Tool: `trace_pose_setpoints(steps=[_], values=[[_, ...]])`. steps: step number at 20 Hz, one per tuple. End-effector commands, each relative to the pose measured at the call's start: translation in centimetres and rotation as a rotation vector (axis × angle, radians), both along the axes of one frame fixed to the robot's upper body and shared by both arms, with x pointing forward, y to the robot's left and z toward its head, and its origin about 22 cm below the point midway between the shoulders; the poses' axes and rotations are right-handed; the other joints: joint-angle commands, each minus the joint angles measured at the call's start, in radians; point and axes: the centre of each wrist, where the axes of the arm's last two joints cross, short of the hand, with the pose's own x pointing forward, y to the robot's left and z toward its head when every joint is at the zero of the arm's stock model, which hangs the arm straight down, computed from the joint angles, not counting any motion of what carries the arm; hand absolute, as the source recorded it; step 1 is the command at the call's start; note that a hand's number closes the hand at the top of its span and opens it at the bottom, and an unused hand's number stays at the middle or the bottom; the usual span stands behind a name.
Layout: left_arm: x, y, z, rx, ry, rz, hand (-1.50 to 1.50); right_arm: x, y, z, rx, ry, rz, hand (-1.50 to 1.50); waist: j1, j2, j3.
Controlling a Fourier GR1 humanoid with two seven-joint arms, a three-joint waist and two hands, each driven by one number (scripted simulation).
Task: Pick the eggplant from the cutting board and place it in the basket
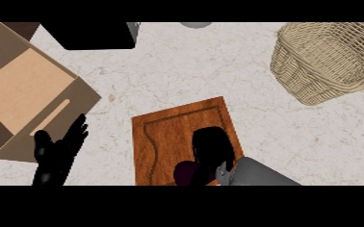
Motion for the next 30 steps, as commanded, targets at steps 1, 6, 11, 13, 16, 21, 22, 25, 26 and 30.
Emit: trace_pose_setpoints(steps=[1,6,11,13,16,21,22,25,26,30], values=[[-1.4,0.7,-1.8,0.008,0.112,0.043,0.00,-3.1,-4.3,-0.2,-0.052,-0.058,0.335,1.50,-0.032,0.004,-0.009],[-2.3,0.8,-2.0,0.000,0.107,0.078,0.00,-3.9,-12.2,2.7,0.011,-0.264,0.426,1.50,-0.052,0.008,-0.009],[-2.9,1.9,-1.3,-0.002,0.093,0.089,0.00,-5.0,-12.2,5.8,0.553,-0.318,0.206,1.50,-0.071,0.020,-0.003],[-2.7,2.3,-1.0,0.005,0.093,0.097,0.00,-5.3,-12.1,7.8,0.730,-0.365,0.164,1.50,-0.081,0.021,-0.003],[-3.5,1.0,-1.8,-0.011,0.107,0.092,0.00,-4.7,-14.2,12.0,0.836,-0.498,0.142,1.50,-0.076,0.019,-0.005],[-3.0,1.2,-1.8,-0.004,0.084,0.084,0.00,-4.1,-18.2,16.9,0.937,-0.562,0.035,1.50,-0.057,0.021,-0.008],[-3.4,1.2,-1.8,-0.013,0.107,0.076,0.00,-4.1,-18.9,18.4,0.916,-0.561,0.026,1.50,-0.060,0.017,-0.009],[-3.0,1.5,-1.8,0.011,0.098,0.072,0.00,-2.5,-22.2,21.4,0.915,-0.615,-0.052,1.50,-0.056,0.019,-0.009],[-2.2,1.6,-1.2,-0.004,0.086,0.079,0.00,-1.9,-23.4,22.9,0.915,-0.649,-0.083,1.50,-0.049,0.019,-0.009],[-1.8,-0.2,-1.2,-0.017,0.089,0.043,0.00,-1.0,-27.4,27.4,0.956,-0.663,-0.164,1.50,-0.023,0.018,-0.011]])
